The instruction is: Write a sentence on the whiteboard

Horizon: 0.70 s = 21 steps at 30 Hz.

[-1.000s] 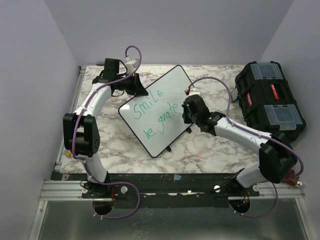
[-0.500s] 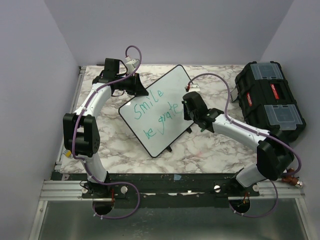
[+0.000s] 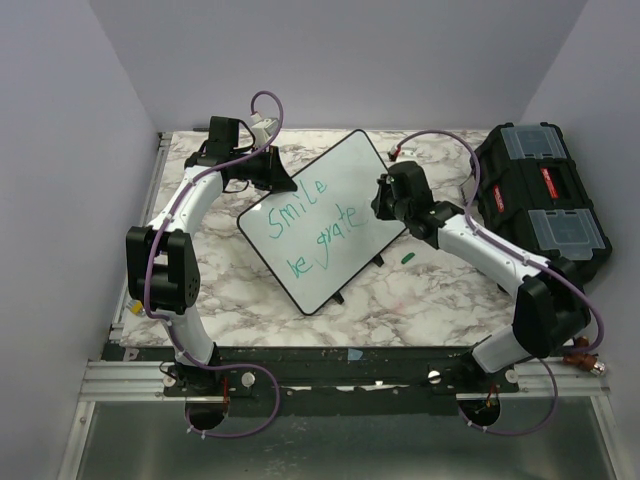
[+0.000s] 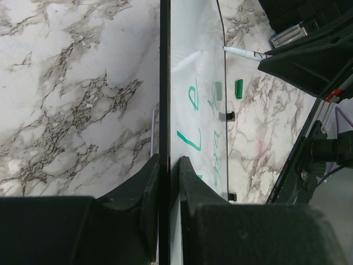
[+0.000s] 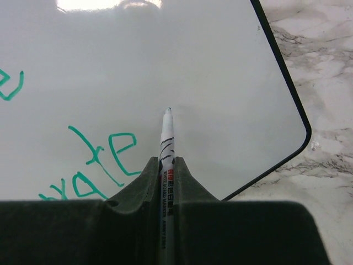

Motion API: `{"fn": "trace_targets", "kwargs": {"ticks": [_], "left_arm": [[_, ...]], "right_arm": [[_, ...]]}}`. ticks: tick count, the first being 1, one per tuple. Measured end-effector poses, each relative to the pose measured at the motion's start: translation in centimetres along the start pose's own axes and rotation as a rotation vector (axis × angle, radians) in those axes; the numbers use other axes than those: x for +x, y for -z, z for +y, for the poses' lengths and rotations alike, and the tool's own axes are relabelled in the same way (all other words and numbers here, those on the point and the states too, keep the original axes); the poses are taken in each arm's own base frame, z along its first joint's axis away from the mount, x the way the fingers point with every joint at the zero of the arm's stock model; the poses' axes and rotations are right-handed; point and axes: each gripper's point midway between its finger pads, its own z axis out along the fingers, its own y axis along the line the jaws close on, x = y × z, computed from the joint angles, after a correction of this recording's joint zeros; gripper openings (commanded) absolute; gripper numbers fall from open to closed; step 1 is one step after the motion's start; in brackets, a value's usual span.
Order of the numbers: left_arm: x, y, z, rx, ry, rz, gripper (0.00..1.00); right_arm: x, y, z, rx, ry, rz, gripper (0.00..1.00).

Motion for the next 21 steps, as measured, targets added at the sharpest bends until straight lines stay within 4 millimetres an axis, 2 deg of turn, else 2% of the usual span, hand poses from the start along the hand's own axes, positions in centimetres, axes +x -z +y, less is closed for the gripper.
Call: {"fn": "trace_targets", "kwargs": {"ticks": [15, 21], "left_arm": [[0.0, 0.0, 0.0, 0.001, -0.002, -0.002, 0.00], [0.2, -0.1, 0.1, 0.000, 0.001, 0.001, 0.00]], "right_arm": [[-2.8, -1.8, 2.2, -0.100, -0.027, -0.022, 0.01], [-2.8, -2.5, 2.6, -0.113, -0.026, -0.014, 0.01]]}}
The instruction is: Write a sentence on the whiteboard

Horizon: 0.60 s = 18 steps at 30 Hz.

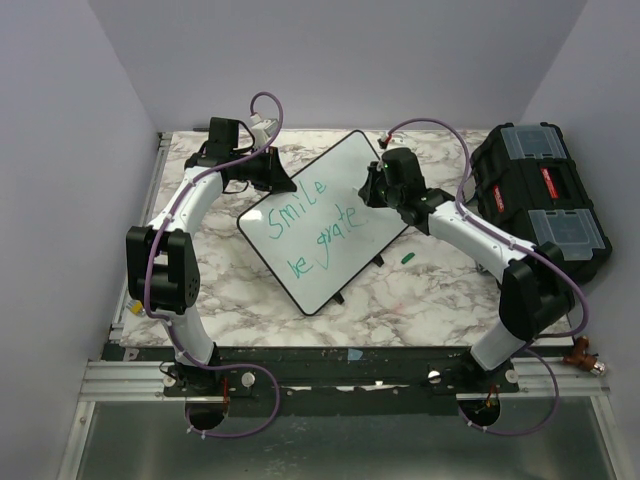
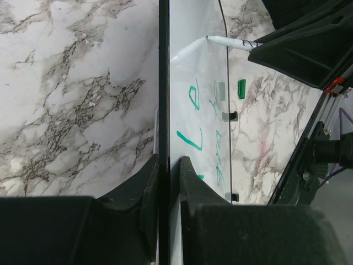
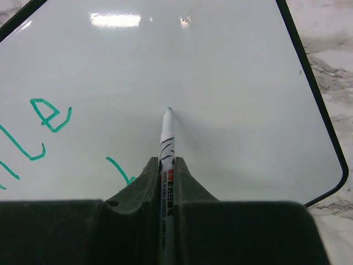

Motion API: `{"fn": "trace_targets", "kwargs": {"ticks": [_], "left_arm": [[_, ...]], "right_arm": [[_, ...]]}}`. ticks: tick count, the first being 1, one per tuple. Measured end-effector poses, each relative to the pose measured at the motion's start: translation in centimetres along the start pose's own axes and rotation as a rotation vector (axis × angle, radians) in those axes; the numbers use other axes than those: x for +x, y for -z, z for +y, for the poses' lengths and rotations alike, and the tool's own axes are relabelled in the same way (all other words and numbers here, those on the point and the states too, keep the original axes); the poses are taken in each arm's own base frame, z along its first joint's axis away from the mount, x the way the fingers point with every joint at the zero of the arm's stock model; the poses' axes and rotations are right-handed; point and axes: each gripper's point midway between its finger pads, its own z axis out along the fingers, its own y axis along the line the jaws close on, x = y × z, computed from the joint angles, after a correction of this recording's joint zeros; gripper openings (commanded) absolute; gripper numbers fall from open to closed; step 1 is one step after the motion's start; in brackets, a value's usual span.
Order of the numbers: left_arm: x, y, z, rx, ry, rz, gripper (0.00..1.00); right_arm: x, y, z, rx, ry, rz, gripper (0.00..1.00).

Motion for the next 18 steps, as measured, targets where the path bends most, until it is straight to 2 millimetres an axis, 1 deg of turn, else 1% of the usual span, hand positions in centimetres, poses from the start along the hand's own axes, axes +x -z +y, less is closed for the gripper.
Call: {"fn": "trace_targets", "kwargs": {"ticks": [11, 18], "left_arm": [[0.0, 0.1, 0.1, -0.002, 0.003, 0.000, 0.00], [0.1, 0.1, 0.1, -0.004, 0.013, 0.002, 0.00]], "right_arm": [[0.2, 0.0, 0.3, -0.023, 0.021, 0.008, 0.01], [1.3, -0.1, 0.0, -0.036, 0.018, 0.023, 0.01]]}}
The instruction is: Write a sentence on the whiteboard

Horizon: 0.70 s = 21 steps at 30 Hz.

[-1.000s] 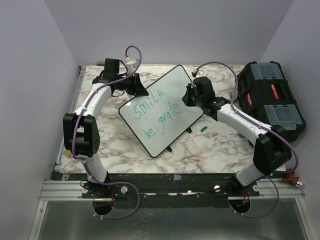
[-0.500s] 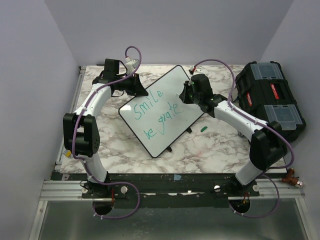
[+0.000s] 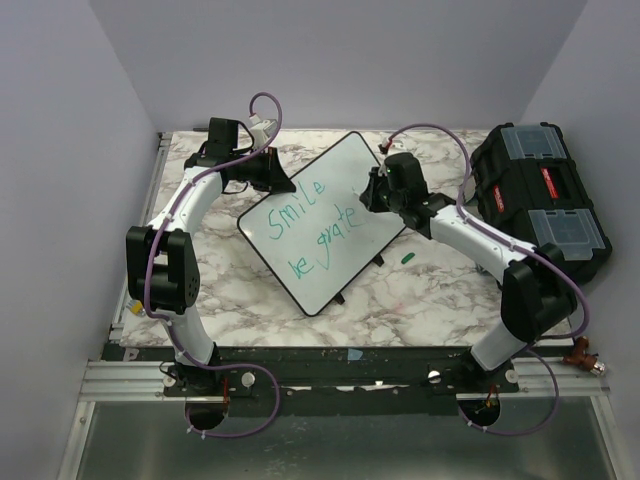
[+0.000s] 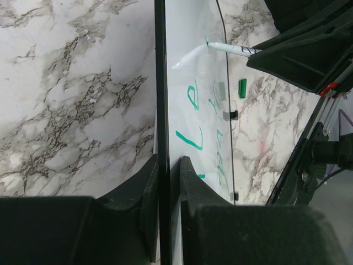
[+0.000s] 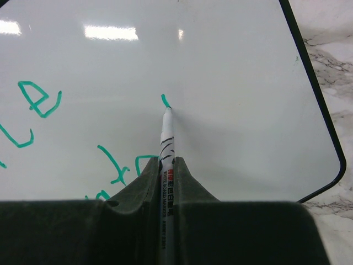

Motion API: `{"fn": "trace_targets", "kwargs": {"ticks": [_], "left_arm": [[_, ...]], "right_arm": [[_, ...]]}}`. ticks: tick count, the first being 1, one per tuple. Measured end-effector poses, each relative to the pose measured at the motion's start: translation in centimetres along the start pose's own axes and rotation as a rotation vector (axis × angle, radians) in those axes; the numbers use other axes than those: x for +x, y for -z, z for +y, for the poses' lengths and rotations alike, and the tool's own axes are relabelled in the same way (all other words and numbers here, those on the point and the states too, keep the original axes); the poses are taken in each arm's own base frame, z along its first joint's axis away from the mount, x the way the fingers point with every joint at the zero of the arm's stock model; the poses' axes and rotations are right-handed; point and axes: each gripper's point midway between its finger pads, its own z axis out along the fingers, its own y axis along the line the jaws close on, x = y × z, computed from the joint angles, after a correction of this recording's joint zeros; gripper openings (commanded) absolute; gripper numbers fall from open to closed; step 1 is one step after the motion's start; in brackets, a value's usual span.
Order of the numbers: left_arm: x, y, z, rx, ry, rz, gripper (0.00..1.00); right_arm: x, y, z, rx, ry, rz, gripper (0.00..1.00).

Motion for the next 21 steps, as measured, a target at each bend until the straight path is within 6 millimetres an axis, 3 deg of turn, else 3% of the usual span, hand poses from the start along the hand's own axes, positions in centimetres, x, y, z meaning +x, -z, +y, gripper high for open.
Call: {"fn": "trace_targets", "kwargs": {"ticks": [21], "left_arm": [[0.1, 0.0, 0.0, 0.000, 0.003, 0.002, 0.00]], "right_arm": [[3.6, 2.0, -0.6, -0.023, -0.005, 0.057, 0.01]]}}
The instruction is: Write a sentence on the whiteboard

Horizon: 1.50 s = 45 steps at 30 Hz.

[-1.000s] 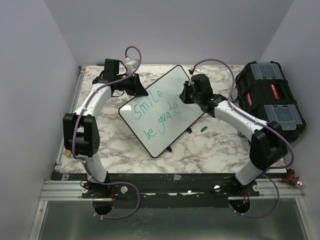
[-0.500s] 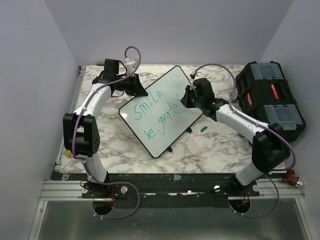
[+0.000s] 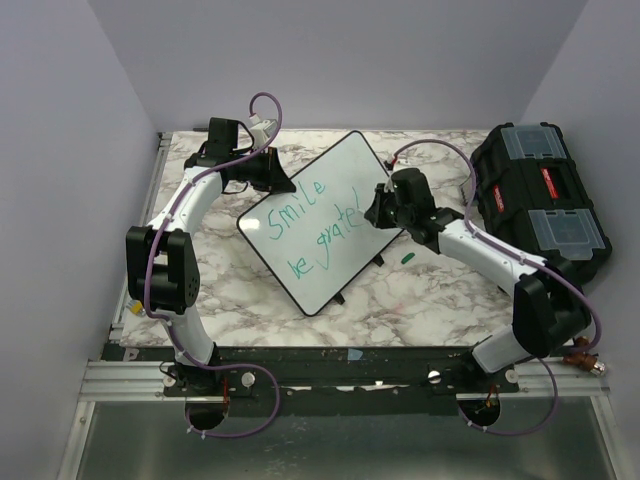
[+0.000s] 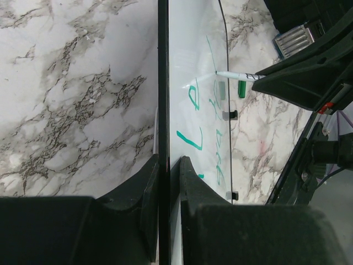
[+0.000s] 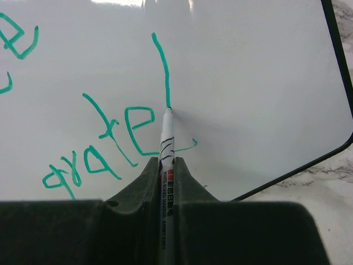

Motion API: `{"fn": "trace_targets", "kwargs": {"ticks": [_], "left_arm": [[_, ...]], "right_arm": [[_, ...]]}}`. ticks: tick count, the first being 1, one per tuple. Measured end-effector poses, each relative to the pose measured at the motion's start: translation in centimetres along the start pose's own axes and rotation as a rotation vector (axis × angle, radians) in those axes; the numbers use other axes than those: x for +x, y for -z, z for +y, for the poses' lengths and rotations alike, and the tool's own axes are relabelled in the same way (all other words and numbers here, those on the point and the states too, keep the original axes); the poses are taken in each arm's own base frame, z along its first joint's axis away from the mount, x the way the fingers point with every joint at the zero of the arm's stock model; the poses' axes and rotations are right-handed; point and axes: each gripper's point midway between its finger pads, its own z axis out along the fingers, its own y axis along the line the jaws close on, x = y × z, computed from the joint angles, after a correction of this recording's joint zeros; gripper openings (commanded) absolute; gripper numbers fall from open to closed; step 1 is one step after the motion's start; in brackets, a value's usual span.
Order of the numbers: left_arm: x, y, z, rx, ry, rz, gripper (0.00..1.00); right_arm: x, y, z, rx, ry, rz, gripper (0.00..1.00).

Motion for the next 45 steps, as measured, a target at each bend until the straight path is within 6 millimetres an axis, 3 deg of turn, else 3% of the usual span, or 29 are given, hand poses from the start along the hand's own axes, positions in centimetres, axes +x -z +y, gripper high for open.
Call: {"fn": "trace_targets", "kwargs": {"ticks": [19, 28, 37, 45], "left_arm": [[0.0, 0.0, 0.0, 0.000, -0.004, 0.000, 0.00], [0.0, 0.0, 0.0, 0.000, -0.007, -0.001, 0.00], [-0.1, 0.0, 0.0, 0.003, -0.010, -0.004, 0.00], [-0.1, 0.0, 0.0, 0.004, -0.011, -0.004, 0.00]], "right_arm": [[5.3, 2.2, -1.2, 0.011, -0.050, 0.106, 0.01], [6.3, 2.7, -0.5, -0.035, -0.082, 0.136, 0.01], [5.9, 3.1, 0.4, -0.065, -0.095, 0.150, 0.01], [1.7, 4.4, 1.8, -0.099, -0.109, 0.041, 0.01]]}}
